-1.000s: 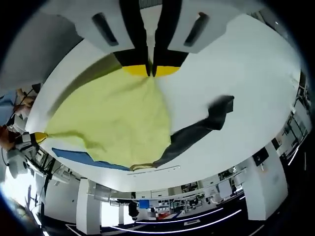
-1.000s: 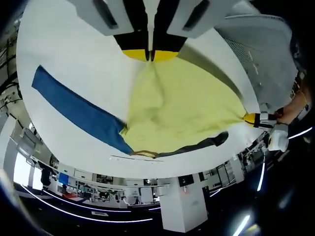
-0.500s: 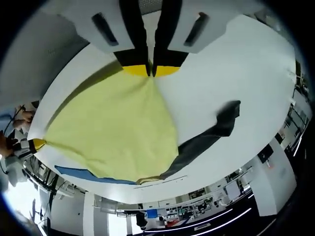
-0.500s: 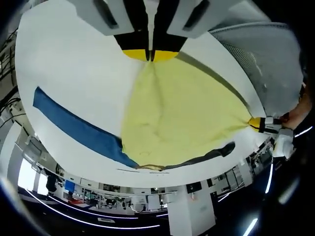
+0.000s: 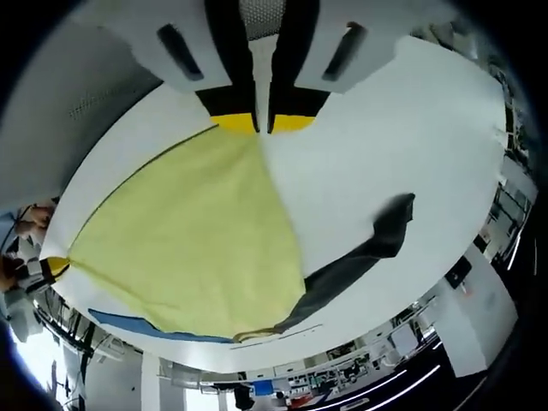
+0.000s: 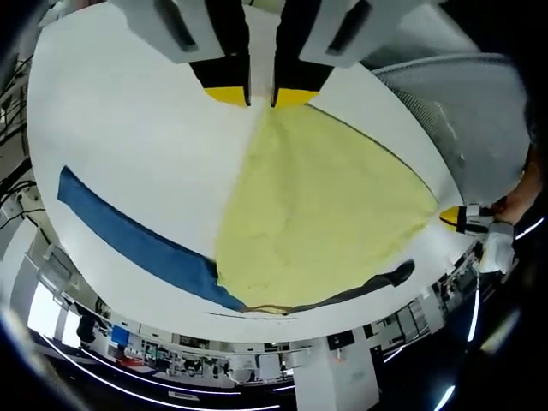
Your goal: Fold the garment on the visible template until the final outline fits inside the template.
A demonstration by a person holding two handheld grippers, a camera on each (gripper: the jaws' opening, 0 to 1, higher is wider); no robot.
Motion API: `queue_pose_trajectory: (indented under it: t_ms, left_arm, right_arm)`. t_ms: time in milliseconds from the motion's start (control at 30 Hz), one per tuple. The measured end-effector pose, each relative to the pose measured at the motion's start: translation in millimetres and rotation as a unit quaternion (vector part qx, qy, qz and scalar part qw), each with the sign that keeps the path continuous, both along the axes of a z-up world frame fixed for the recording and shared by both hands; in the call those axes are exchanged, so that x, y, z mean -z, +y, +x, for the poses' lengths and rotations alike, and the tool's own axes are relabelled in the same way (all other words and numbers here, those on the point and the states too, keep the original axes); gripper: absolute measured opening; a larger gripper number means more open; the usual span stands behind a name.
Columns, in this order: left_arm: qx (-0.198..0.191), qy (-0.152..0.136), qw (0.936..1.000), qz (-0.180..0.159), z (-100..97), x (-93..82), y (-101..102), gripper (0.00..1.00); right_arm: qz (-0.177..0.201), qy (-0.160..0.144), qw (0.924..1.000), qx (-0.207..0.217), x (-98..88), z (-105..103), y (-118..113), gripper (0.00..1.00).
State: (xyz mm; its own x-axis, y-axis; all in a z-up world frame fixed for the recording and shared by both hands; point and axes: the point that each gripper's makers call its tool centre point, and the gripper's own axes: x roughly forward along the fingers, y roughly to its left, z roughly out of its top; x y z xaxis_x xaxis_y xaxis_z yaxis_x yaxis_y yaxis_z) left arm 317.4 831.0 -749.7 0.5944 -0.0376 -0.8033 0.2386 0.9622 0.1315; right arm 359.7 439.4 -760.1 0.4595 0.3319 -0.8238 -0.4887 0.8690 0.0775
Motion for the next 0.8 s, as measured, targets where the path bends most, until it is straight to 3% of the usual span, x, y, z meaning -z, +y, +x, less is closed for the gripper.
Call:
queue_pose_trajectory:
  t_ms: [133,400,567,800]
  left_arm:
    - [-0.015,-0.016,0.9994,-0.027,3.5,-2.6,0,0.06]
    - [-0.023,-0.009,0.9987,-0.046,8.7,9.5,-5,0.10]
    - [-0.032,0.003,0.9986,-0.043,6.0,17.4,-4,0.10]
    - [-0.040,0.009,0.9971,-0.065,4.6,21.9,-12,0.07]
  right_arm:
    - [0.008,-0.006,0.9999,0.002,-0.7,8,0,0.05]
    - [0.032,0.022,0.9993,-0.002,10.9,5,20,0.05]
    - [0.019,0.028,0.9994,0.001,16.1,3,21,0.03]
    - [0.025,0.030,0.9991,0.016,15.2,3,20,0.00]
